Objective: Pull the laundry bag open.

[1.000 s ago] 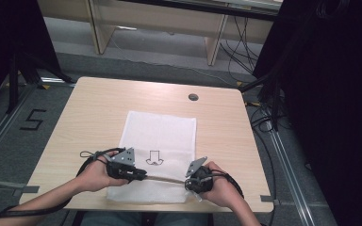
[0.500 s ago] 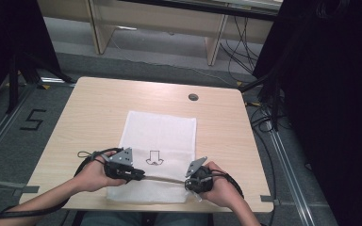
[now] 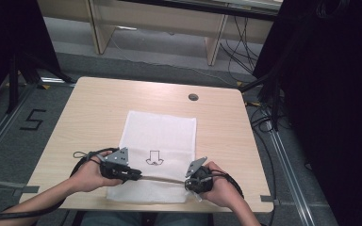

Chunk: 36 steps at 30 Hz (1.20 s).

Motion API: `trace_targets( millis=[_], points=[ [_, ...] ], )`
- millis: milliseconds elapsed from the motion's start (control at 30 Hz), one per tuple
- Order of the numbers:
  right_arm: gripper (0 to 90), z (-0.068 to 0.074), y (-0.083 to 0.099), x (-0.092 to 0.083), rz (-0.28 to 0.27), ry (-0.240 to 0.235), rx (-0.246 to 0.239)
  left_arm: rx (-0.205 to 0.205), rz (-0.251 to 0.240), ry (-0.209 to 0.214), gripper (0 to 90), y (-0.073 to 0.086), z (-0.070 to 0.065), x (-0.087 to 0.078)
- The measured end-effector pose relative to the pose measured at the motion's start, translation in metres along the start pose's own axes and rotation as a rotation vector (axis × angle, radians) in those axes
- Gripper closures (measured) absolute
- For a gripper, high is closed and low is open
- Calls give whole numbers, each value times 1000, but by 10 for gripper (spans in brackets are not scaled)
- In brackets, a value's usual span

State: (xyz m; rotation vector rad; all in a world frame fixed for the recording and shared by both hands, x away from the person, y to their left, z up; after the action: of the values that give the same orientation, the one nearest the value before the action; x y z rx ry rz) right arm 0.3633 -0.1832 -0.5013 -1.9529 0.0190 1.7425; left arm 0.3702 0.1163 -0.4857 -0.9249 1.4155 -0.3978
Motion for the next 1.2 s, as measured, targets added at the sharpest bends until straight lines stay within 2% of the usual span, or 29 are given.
trace_targets(
  millis=[533,733,767,800,833,867,933,1000,1033,1200],
  points=[
    [849,0,0,0,-1,2,-5,-4,-9,4,822,3,0,-2],
    [849,0,0,0,2,-3,-1,4,-6,-2,822,4,0,-2],
    [849,0,0,0,1,-3,-2,16,3,-5,822,4,1,-3],
    [849,0,0,0,2,-2,-1,9,-4,-4,822,3,0,-3],
    [849,0,0,0,-1,1,-7,29,-8,0,822,3,1,-2],
    [849,0,0,0,-1,1,-6,12,-4,-3,822,3,0,-3],
    [849,0,0,0,2,-2,0,23,5,-12,822,4,1,-4],
    [849,0,0,0,-1,1,-6,-1,-12,3,822,5,2,-5],
    [849,0,0,0,-1,2,-5,7,-1,-8,823,5,2,-6],
    [849,0,0,0,-1,2,-4,14,0,-6,822,6,3,-7]
  ],
)
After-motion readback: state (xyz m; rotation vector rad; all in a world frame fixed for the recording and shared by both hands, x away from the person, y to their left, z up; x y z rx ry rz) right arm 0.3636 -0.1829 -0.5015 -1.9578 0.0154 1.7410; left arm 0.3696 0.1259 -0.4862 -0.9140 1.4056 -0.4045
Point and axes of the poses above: each handheld gripper's, and its own axes: x roughly forward along the jaws, y roughly out of its underside, z roughly to its left, the point moved 2 cm from there along x, roughly forward along the jaws, and after that the axes turned 2 degrees about z, right-handed, at the moved point
